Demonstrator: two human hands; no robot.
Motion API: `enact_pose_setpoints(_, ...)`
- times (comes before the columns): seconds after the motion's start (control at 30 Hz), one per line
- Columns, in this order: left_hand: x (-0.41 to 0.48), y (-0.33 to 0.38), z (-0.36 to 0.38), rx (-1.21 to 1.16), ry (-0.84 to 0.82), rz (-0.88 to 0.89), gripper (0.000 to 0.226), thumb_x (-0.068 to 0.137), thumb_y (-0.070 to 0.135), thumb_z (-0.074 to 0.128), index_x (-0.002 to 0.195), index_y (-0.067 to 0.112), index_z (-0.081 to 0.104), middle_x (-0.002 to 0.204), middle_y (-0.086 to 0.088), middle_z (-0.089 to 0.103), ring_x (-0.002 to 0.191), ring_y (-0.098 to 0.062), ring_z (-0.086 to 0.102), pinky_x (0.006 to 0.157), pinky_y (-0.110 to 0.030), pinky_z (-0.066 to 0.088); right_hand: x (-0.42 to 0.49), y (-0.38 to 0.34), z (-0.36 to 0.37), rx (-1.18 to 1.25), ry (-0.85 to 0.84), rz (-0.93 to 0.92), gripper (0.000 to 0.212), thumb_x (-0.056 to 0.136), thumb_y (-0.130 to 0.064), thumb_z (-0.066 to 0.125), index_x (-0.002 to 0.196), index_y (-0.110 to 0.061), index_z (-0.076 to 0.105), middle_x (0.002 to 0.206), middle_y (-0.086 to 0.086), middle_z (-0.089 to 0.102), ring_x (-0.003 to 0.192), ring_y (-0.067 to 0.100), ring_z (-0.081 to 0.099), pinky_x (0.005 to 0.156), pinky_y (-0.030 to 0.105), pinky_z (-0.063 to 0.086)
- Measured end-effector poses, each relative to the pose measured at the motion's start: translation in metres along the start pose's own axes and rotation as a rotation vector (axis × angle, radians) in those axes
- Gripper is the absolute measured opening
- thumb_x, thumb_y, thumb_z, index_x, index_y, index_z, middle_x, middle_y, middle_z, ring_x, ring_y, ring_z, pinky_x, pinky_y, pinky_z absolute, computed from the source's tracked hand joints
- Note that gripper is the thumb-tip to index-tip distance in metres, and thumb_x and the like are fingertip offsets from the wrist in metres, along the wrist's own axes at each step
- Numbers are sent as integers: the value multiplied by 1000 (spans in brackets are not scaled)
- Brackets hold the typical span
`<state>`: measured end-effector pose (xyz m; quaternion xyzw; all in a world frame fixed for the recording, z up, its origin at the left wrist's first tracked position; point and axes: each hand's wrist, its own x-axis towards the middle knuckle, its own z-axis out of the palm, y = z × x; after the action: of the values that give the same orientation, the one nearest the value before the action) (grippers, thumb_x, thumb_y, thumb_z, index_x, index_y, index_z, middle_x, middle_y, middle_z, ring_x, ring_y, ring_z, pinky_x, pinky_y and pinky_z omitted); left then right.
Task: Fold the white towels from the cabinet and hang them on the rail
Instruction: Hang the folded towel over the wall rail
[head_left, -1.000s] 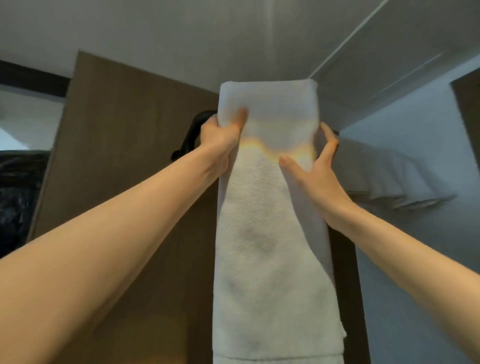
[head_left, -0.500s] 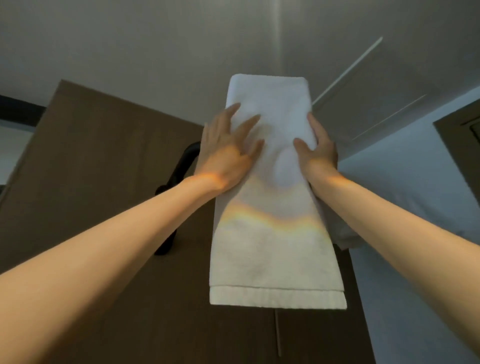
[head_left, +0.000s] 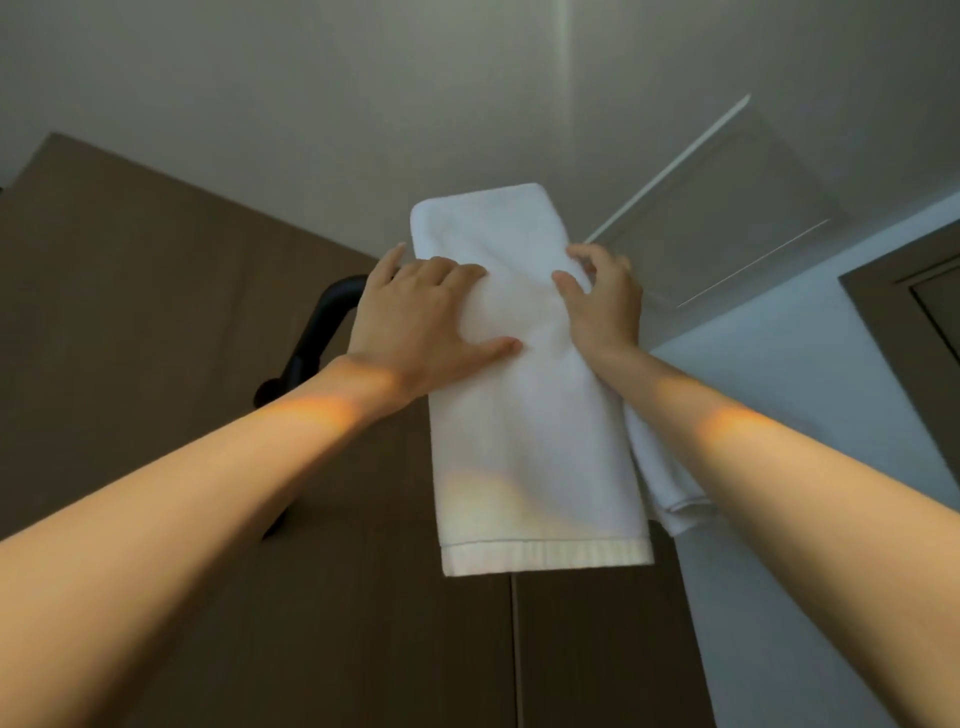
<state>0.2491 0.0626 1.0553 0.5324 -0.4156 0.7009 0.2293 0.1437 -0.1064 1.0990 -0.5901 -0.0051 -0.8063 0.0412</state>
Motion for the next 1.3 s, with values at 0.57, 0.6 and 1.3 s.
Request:
enact_pose_setpoints(0.57,-94,-12,11,-655,189,-236,47,83,62,53,111,25,45,115,12,39,102,-5,46,83,-24,46,-46,-41,1,-332,-344,-266,69,80,-77,18,136,-44,41,139,-11,52,124,25,50,103,47,34)
enact_pose_setpoints(0.6,-95,-16,14,-723,174,-307,45,87,62,50,114,26,44,117,11,41,103,-3,48,85,-28,49,-45,-43,2,-328,-357,-256,71,79,-78,17,136,-44,40,138,-12,53,123,26,51,102,47,35)
enact_pose_setpoints(1.3,-31,-43,71,-1006,-191,-318,55,91,37,60,136,17,35,127,0,50,125,-26,48,95,-37,47,-45,-48,4,-273,-354,-212,63,85,-72,21,131,-39,47,129,-12,57,118,18,53,98,40,42)
